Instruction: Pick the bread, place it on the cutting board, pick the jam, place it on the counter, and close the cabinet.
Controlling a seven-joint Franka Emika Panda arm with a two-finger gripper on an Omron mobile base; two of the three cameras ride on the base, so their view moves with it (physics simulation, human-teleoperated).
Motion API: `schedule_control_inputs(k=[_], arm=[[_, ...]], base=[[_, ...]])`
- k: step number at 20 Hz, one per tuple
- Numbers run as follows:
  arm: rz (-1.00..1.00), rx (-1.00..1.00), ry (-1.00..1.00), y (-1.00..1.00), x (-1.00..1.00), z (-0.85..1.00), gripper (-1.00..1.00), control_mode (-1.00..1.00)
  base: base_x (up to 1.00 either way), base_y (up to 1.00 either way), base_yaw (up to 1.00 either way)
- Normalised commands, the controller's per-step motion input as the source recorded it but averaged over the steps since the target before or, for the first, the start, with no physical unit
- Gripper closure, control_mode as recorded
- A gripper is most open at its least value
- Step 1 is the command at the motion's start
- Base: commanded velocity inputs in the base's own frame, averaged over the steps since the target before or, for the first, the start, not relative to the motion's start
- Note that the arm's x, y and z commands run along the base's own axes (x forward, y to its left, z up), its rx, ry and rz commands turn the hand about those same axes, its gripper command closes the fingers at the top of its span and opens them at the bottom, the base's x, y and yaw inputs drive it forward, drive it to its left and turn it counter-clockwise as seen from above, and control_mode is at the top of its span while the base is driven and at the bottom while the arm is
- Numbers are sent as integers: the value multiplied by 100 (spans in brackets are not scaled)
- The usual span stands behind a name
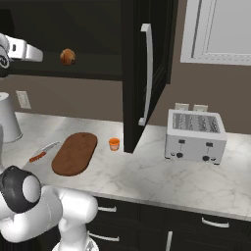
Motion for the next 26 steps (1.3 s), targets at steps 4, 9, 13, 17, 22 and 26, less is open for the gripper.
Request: schedule_control_inputs(k=[4, 9, 13, 17, 22, 26], arm=[[0, 0, 2, -1, 51, 0, -100, -100], [0, 0, 2, -4, 46, 0, -100, -100], [0, 0, 2, -5, 45, 0, -100, -100], [0, 0, 2, -3, 41, 0, -100, -100], [0, 0, 2, 0, 40, -6, -100, -100], [0, 0, 1, 0, 40, -11, -100, -100]], base=[[0, 0, 0], [0, 0, 0], [0, 0, 0], [0, 0, 0], [0, 0, 0], [0, 0, 0]])
